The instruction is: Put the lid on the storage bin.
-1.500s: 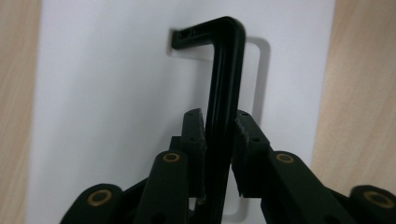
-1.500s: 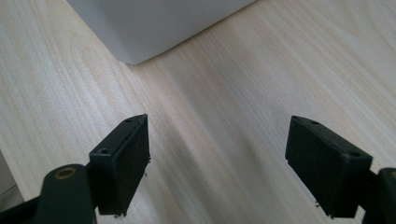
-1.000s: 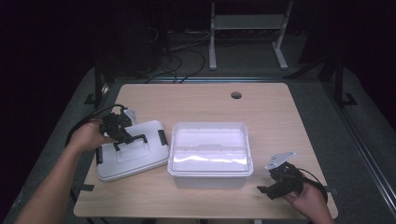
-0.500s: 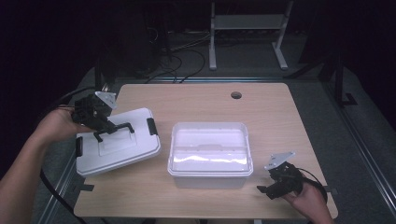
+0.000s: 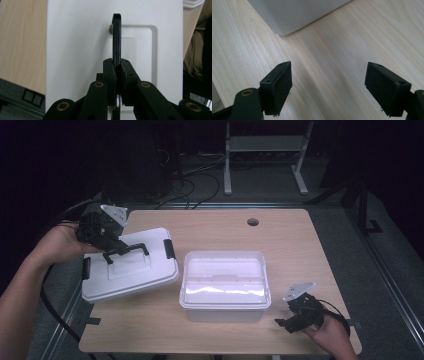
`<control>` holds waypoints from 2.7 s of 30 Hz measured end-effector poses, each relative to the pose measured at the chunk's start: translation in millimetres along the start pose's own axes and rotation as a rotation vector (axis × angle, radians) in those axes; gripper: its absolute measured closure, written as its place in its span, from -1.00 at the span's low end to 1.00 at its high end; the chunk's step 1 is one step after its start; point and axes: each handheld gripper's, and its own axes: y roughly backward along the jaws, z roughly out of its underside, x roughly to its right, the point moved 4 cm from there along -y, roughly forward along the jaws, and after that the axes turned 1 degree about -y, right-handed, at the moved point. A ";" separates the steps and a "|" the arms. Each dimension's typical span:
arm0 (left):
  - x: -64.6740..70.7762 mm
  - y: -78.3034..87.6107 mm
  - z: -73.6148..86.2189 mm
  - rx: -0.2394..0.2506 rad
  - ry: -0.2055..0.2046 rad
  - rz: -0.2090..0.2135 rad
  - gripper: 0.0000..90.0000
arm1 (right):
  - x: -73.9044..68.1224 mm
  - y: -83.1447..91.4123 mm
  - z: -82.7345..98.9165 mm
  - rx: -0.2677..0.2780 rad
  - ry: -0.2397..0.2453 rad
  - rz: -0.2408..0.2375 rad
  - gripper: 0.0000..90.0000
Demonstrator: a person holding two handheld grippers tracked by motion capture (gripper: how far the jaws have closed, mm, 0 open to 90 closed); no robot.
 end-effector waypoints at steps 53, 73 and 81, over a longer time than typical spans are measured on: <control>51.4 -50.5 -152.1 0.059 -0.181 0.111 0.87 | 1.4 8.0 0.2 0.031 -0.002 0.014 -0.55; 62.7 -72.7 -184.7 0.095 -0.216 0.139 0.87 | 1.6 10.1 0.9 0.039 -0.004 0.015 -0.55; 65.8 -84.8 -192.5 0.100 -0.221 0.143 0.87 | 1.9 10.9 0.9 0.042 -0.003 0.016 -0.55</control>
